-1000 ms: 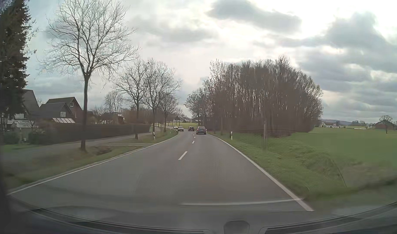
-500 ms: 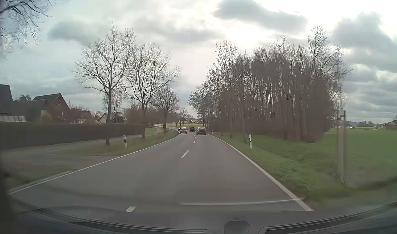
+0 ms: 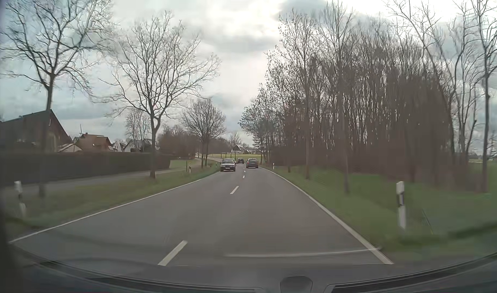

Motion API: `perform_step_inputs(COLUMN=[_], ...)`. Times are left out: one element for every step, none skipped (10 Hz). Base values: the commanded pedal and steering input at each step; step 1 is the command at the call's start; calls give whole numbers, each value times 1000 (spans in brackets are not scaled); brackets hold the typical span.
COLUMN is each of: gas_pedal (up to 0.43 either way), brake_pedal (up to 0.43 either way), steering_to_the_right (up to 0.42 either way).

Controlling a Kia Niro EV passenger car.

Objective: Follow the waypoints while adhering to traffic rules and regulations

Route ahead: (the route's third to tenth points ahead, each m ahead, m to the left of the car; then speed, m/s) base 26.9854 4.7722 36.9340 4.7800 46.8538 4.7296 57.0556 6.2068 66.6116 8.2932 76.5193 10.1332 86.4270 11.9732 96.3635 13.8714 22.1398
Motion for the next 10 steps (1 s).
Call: perform_step_inputs(gas_pedal=[240,248,248,248,248,248,248,248,248,248], brake_pedal=[0,0,0,0,0,0,0,0,0,0], steering_to_the_right=[-8,-8,-8,-8,-8,-7,-8,-8,-7,-8])
